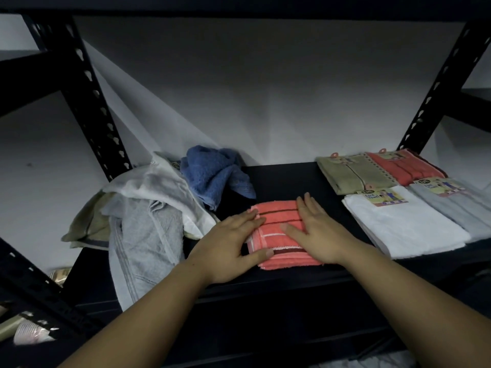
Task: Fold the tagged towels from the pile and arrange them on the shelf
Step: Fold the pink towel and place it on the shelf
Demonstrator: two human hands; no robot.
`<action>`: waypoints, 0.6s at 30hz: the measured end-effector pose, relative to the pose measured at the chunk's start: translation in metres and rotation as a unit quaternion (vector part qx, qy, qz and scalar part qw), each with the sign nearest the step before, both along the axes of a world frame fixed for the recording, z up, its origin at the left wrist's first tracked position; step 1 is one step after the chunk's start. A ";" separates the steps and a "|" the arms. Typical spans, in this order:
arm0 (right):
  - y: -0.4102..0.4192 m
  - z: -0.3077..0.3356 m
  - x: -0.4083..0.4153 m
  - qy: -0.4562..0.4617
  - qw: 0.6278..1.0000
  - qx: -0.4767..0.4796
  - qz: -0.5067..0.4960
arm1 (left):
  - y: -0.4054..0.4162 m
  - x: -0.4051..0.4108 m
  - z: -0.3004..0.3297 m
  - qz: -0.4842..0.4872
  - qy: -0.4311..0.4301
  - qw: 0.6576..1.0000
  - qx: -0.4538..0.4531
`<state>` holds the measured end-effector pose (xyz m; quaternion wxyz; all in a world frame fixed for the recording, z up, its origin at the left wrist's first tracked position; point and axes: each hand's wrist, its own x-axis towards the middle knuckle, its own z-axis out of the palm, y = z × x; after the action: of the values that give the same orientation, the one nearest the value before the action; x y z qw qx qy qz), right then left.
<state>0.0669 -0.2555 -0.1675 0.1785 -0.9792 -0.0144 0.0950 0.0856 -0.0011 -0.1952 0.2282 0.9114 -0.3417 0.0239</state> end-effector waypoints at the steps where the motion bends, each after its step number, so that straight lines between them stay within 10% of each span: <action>1: 0.000 0.002 0.001 0.009 1.000 -0.010 0.002 | 0.000 0.000 0.000 0.002 0.002 1.000 -0.004; 10: 0.035 0.020 -0.006 -0.128 0.988 -0.049 0.068 | 0.006 0.002 0.002 0.095 0.064 0.969 -0.221; 18: 0.057 -0.003 -0.036 -0.099 0.977 -0.099 0.162 | 0.009 0.010 -0.002 0.057 0.049 0.978 -0.196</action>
<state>0.0305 -0.1985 -0.1702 0.0602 -0.9812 -0.1812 0.0266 0.0952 0.0075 -0.1968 0.4168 0.8670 -0.2667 0.0589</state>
